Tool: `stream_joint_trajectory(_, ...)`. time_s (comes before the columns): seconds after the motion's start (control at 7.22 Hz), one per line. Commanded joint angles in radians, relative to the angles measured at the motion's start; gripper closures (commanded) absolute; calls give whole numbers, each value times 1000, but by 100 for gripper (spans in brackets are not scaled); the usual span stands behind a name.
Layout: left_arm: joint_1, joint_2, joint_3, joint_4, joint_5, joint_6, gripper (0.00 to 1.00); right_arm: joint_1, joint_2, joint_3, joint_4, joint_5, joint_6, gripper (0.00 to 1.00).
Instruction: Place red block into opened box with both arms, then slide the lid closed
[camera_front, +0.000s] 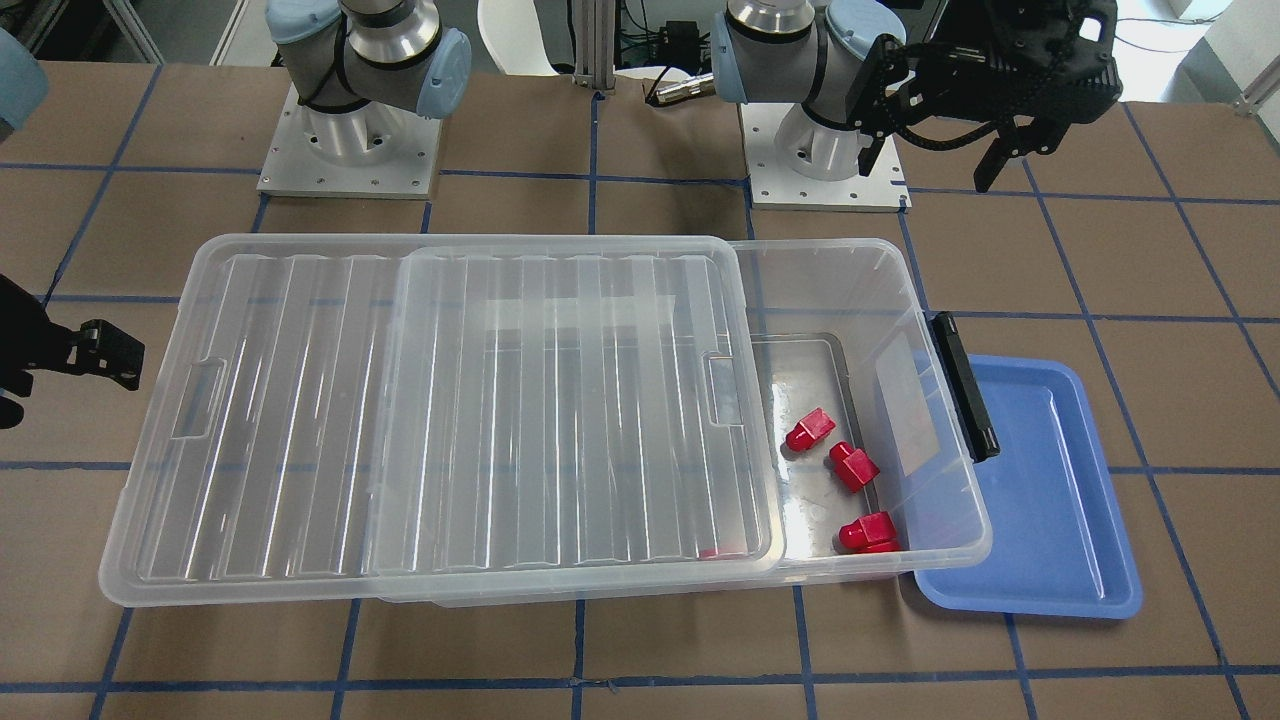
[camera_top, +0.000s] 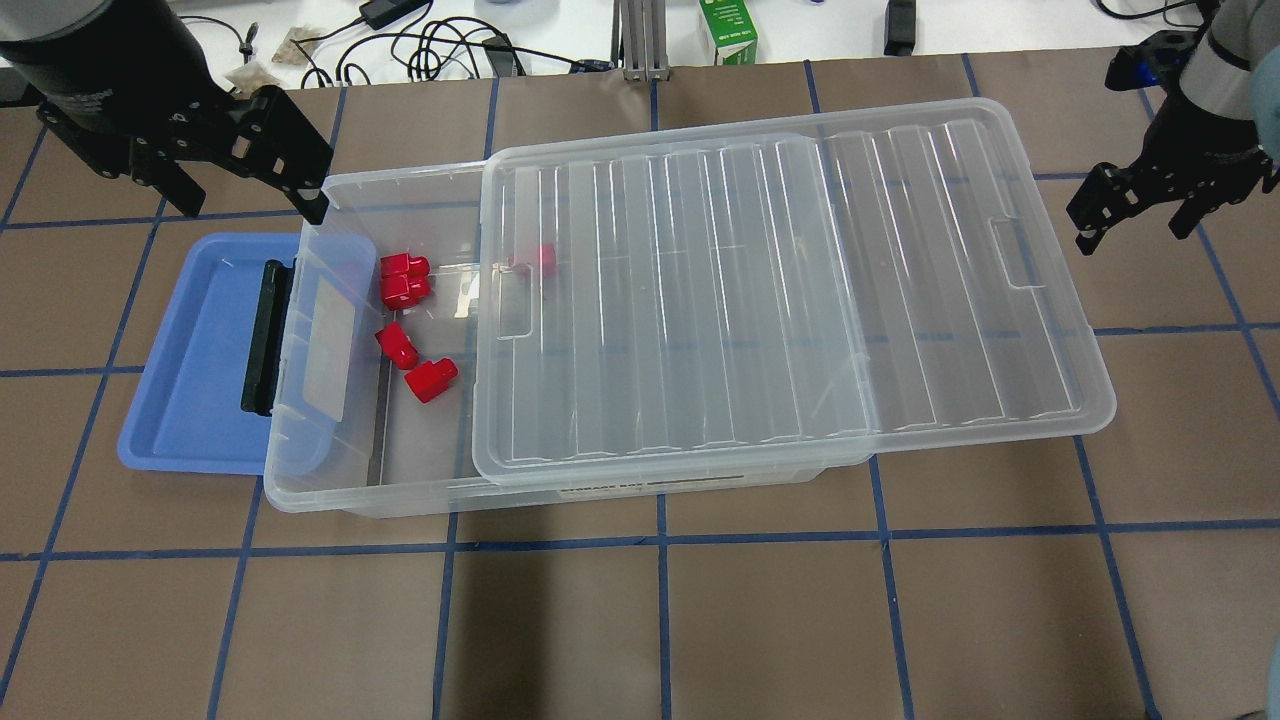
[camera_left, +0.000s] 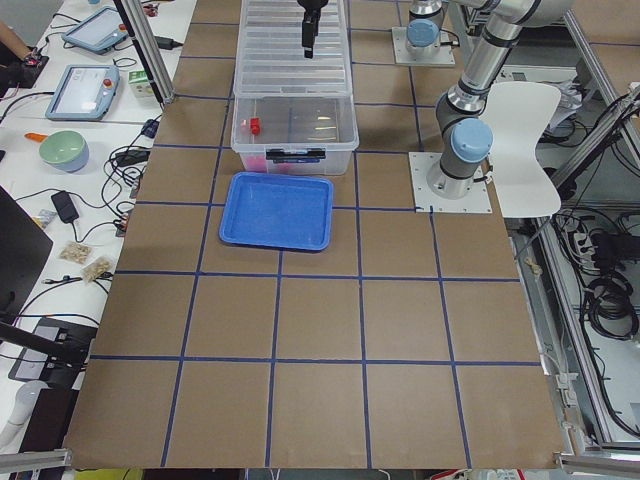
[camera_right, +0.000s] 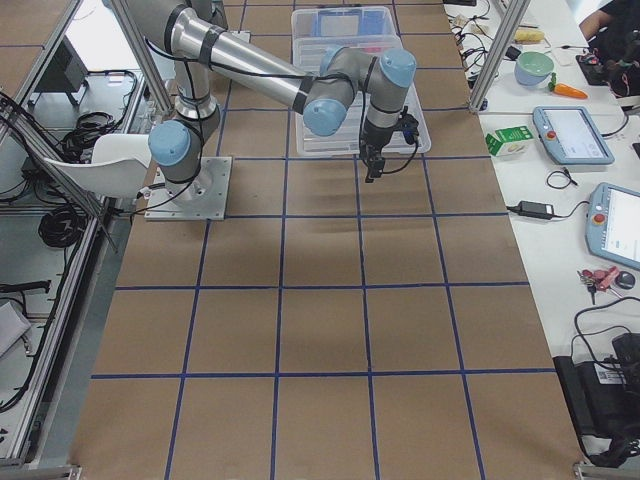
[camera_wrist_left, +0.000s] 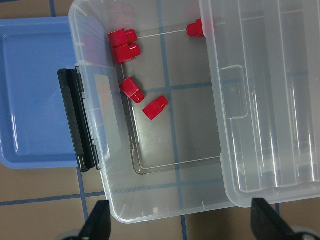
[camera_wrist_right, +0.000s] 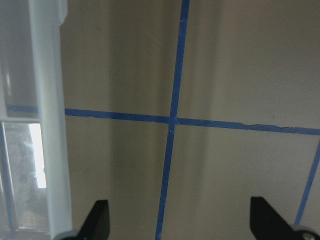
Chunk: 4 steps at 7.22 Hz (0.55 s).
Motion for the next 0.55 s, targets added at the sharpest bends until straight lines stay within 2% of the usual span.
stream_joint_trajectory(0.0,3,-5,-12,14,1,-56,0,3,-5,39,-1,0,4,0)
stream_joint_trajectory(0.14,1,-15,-18,31,0,-49,0,4,-8,37,1,0,5,0)
stream_joint_trajectory(0.28,4,-26,-39,109,-1,-46,0,6,-8,37,6,2,5,0)
stream_joint_trajectory(0.42,7,-34,-82,154,-11,-46,0,7,-9,37,10,37,11,0)
